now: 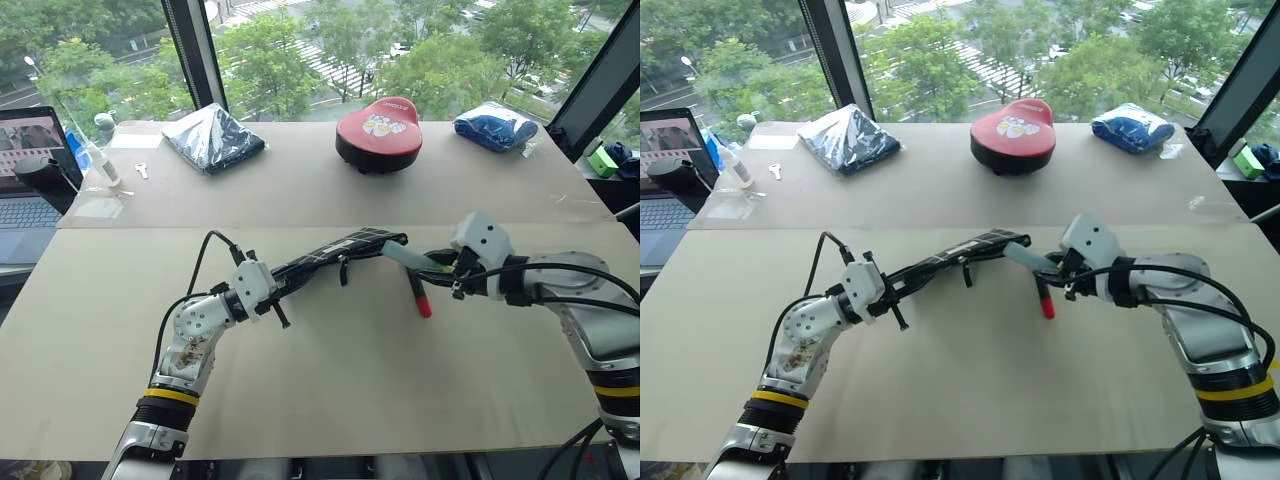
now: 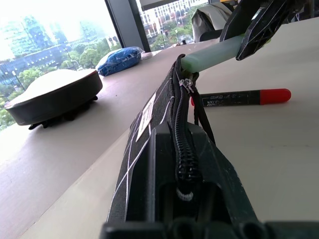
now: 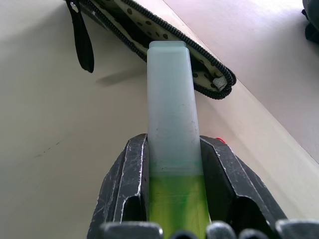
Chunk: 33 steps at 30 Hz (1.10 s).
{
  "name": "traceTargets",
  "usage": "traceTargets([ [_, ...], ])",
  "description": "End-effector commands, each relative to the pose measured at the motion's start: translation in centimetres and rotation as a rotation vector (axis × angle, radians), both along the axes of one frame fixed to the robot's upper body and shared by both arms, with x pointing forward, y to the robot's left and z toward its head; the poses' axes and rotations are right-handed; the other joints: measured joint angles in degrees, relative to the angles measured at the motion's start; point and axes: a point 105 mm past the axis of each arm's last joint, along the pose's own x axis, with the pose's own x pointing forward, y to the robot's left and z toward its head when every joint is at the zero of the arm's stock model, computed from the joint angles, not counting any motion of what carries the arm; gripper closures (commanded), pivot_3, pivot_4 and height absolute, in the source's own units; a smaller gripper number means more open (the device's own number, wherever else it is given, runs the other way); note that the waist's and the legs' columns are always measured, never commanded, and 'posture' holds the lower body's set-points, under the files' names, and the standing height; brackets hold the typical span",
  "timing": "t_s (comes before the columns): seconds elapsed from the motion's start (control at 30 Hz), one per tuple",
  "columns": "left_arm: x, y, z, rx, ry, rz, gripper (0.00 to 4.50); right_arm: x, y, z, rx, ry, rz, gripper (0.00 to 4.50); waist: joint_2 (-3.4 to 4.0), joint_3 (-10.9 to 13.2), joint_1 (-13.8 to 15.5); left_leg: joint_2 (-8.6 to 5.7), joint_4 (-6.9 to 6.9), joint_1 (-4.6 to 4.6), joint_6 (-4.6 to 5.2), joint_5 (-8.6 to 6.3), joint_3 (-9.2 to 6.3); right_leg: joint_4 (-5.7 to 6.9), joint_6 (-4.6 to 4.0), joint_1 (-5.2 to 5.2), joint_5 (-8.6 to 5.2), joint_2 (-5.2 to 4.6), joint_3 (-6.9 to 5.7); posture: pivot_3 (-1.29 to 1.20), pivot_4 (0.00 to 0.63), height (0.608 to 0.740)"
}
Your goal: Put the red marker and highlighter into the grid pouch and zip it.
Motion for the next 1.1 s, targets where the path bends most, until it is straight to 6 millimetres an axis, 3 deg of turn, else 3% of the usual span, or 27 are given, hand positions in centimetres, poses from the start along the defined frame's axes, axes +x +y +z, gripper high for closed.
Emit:
traceTargets([
  [0.03,-0.2,-0.2,1.3,-0.012,-0.047,-0.021,4.5,0.6,-0.4,0.8,-0.038,-0.02,-0.032,3.44,0.0,0.0,0.0,0.0,0.0,0.0,0.0,0.0,0.0,0.0,0.0,0.0,0.0,0.0,0.0,0.0,0.15,0.74],
  [0.27,-0.3,-0.7,1.0,0.005,-0.053,-0.043,4.5,2.2,1.7,0.3,-0.157,-0.011,-0.001,3.44,0.0,0.0,-0.1,0.0,0.0,0.0,-0.01,0.0,0.01,0.03,-0.01,-0.05,0.0,0.0,0.0,0.0,0.15,0.74],
  [0.4,-0.3,-0.9,1.0,0.001,-0.054,-0.045,4.5,3.0,3.9,0.6,-0.203,-0.072,0.051,3.44,0.0,0.0,-0.2,-0.01,0.0,-0.04,-0.2,0.12,0.01,0.02,-0.01,-0.06,0.0,0.0,0.0,0.0,0.15,0.74],
  [0.67,-0.2,-0.9,1.1,-0.005,-0.057,-0.044,4.5,1.3,9.8,0.7,-0.348,-0.354,0.383,3.44,0.0,0.0,-0.1,-0.05,0.0,-0.09,-0.37,0.22,0.01,-0.01,0.01,-0.07,0.0,0.01,-0.04,0.0,0.15,0.74],
  [0.93,-0.2,-0.7,1.3,-0.006,-0.062,-0.038,4.5,2.6,12.1,0.7,-0.351,-0.616,0.437,3.44,0.0,0.0,-0.2,-0.08,0.0,-0.06,-0.49,0.3,0.01,0.05,0.02,-0.06,0.0,0.04,-0.05,0.0,0.15,0.74],
  [1.1,-0.3,-0.7,1.3,-0.009,-0.062,-0.034,4.5,2.5,11.6,-0.2,-0.283,-0.557,0.441,3.44,0.0,0.0,-0.3,-0.08,0.0,-0.05,-0.52,0.31,0.02,0.07,0.02,-0.06,0.0,0.06,-0.04,0.0,0.15,0.74],
])
